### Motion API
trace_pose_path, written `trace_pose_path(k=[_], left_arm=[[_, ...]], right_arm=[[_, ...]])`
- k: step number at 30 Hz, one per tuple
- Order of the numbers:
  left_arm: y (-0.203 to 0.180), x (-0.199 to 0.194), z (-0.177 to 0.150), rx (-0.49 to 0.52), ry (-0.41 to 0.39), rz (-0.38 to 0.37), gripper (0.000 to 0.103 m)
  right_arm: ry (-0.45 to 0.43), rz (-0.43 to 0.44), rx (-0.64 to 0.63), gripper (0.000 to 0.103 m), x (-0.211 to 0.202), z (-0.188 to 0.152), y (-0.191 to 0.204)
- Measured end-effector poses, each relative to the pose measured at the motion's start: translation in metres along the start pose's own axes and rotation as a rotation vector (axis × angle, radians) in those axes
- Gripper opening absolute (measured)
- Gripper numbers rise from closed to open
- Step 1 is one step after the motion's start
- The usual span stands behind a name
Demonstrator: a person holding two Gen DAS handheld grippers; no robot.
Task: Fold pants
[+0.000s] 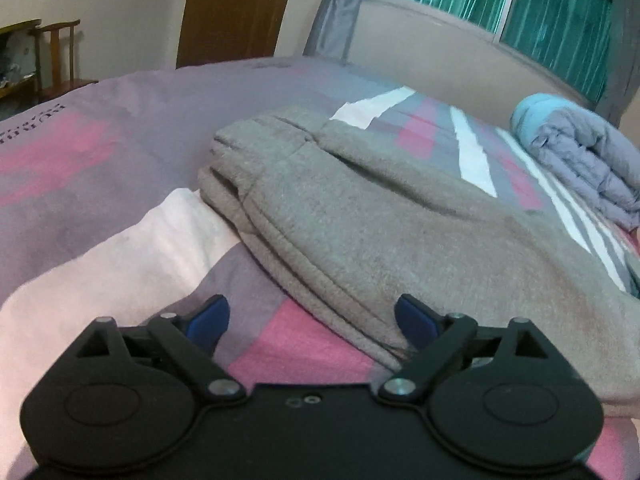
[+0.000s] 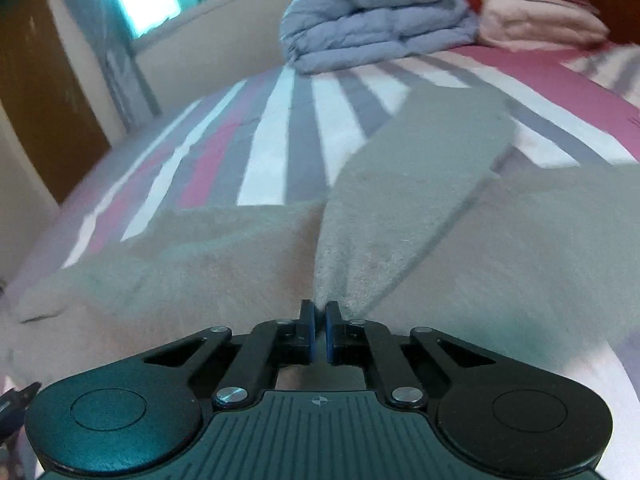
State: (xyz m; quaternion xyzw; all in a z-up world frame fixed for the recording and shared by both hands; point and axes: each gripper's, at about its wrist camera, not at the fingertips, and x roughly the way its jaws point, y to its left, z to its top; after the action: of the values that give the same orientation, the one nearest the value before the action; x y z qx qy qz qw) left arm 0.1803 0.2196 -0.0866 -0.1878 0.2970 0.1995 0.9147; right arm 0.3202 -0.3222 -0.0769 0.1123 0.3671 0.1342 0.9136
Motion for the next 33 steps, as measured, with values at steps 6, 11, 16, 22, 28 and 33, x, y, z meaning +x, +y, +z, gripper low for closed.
trace_pose_path(k=[6,11,16,22,28,33], left_arm=[[-0.004,-0.004,-0.007,0.013,-0.041,0.013,0.086],[-0.002,-0.005,-0.008,0.013,-0.048,0.009,0.086],[-0.002,-0.003,-0.006,0.005,-0.047,0.003,0.086],[-0.003,-0.005,-0.008,0.001,-0.054,-0.001,0.086],[-0.002,-0.005,-0.009,0.003,-0.059,-0.004,0.086],[-0.002,-0.005,-0.009,0.002,-0.065,-0.004,0.086]], right_arm=[[-0.014,0.032,0.103,0.008,-0.026,-0.024,-0.037],[-0.168,0.013,0.008,0.071,-0.040,0.016,-0.018],[-0.110,-0.090,-0.161,0.060,-0.001,0.046,0.010],[-0.009,-0.090,-0.130,0.005,0.007,0.032,-0.027],[0.043,-0.062,0.030,0.005,-0.014,-0.016,-0.080],[-0.106,-0.086,-0.091,0.042,-0.041,0.005,-0.061]])
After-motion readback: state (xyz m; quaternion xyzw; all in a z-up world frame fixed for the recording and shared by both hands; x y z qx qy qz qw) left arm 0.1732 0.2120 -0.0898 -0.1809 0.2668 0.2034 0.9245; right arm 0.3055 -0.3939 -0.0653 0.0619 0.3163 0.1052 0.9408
